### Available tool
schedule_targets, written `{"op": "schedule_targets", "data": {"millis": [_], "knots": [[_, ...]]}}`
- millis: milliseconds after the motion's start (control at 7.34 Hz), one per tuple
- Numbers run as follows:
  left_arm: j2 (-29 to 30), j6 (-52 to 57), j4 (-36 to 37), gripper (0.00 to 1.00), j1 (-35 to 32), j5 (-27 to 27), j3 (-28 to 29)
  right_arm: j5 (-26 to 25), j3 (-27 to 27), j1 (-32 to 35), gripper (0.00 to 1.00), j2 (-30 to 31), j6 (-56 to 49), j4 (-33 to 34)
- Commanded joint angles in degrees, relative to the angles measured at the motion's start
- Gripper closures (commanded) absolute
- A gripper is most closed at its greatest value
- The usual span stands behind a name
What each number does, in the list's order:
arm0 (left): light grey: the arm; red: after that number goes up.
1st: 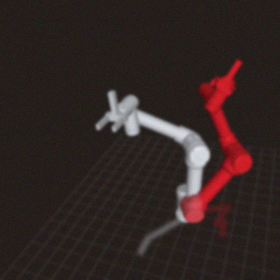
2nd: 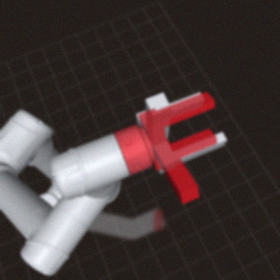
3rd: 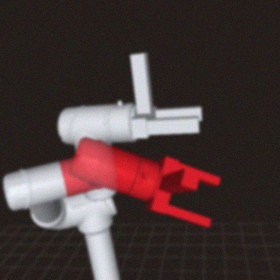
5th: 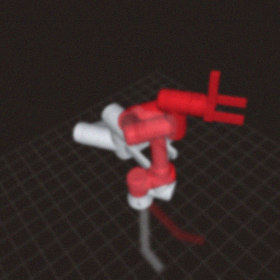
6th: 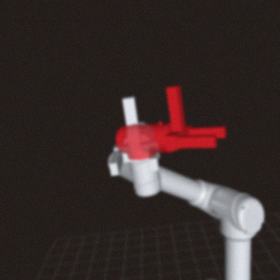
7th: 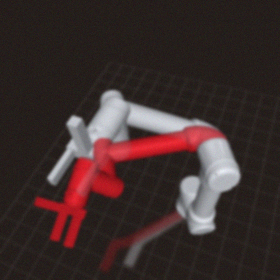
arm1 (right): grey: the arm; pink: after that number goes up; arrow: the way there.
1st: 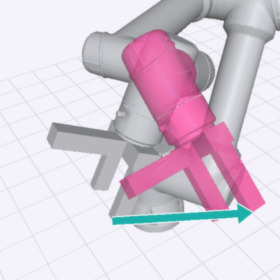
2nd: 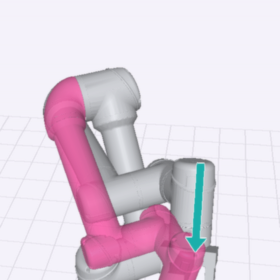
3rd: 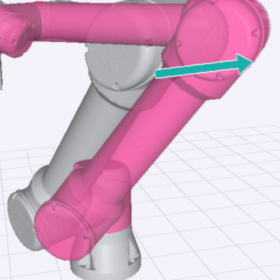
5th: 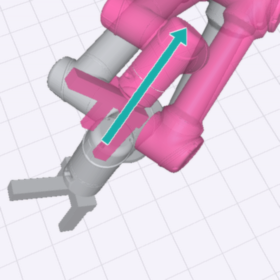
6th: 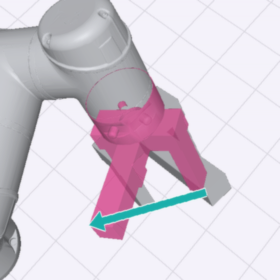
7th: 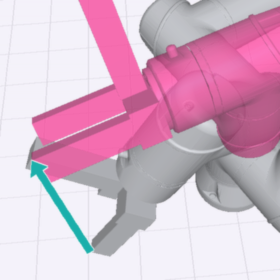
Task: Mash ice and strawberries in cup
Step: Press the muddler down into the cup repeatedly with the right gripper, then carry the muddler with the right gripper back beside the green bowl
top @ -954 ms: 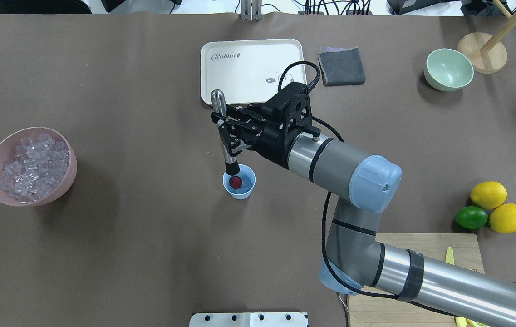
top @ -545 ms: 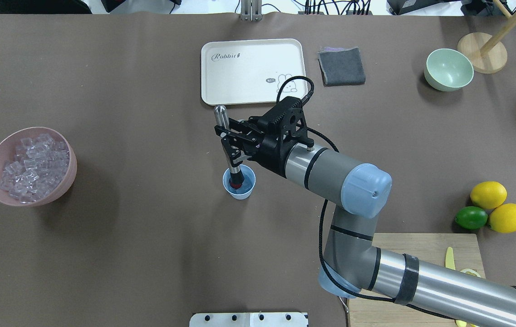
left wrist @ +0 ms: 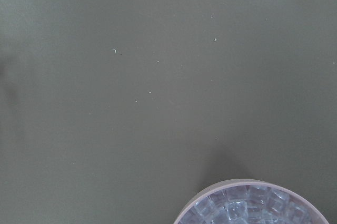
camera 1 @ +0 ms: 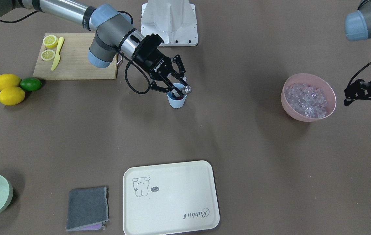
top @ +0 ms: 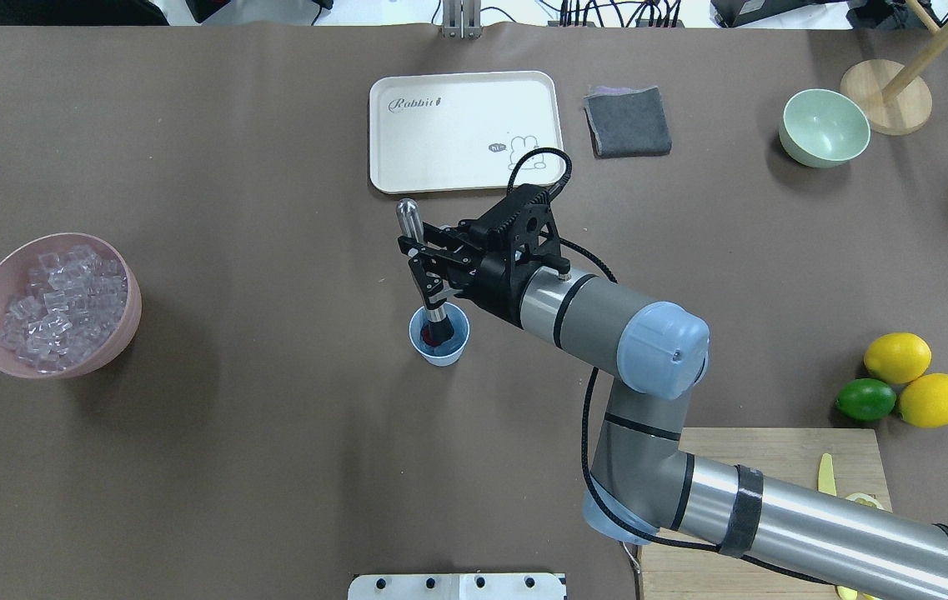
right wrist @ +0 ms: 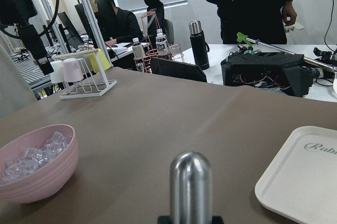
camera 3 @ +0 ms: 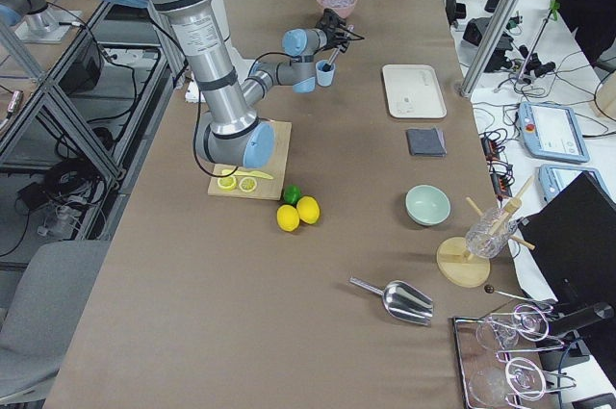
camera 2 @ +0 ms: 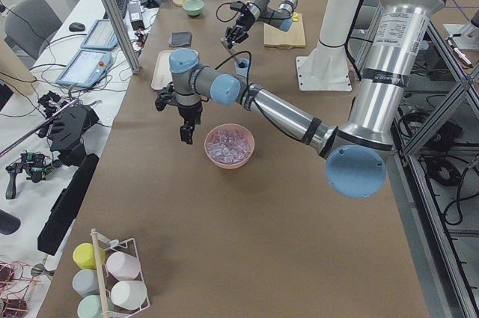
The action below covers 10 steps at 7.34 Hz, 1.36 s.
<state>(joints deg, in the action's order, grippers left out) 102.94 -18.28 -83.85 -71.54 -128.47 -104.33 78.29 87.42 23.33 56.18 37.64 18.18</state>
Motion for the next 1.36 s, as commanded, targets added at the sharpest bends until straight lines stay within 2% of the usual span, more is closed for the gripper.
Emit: {"op": "schedule_targets", "data": {"millis": [0, 272, 545, 681, 954, 1090, 1226], "knots": [[-0.02, -1.67, -0.09, 0.03, 0.0, 0.07, -0.78, 0.1, 4.13, 1.45, 1.0, -0.2, 0.24, 0.89], [0.06, -1.58, -0.09, 0.03, 0.0, 0.07, -0.78, 3.07, 12.57, 7.05, 1.0, 0.42, 4.34, 10.77], [0.59, -1.84, -0.17, 0.03, 0.09, 0.5, -0.78, 8.6, 14.97, 13.46, 1.0, 3.21, 9.29, 16.7], [0.68, -1.85, -0.17, 0.03, 0.09, 0.68, -0.7, 15.24, 15.15, 18.28, 1.0, 6.28, 10.95, 18.02], [0.77, -5.25, -0.26, 0.03, 0.09, 0.86, -2.09, 31.84, 14.98, 29.78, 1.0, 17.06, 13.61, 19.52], [0.77, -5.79, -0.35, 0.03, 0.09, 0.86, -2.54, 39.23, 13.85, 35.41, 1.0, 21.12, 13.6, 23.27], [0.85, -5.8, -0.44, 0.03, 0.35, 0.86, -2.28, 46.09, 12.18, 39.21, 1.0, 22.99, 12.21, 30.7]]}}
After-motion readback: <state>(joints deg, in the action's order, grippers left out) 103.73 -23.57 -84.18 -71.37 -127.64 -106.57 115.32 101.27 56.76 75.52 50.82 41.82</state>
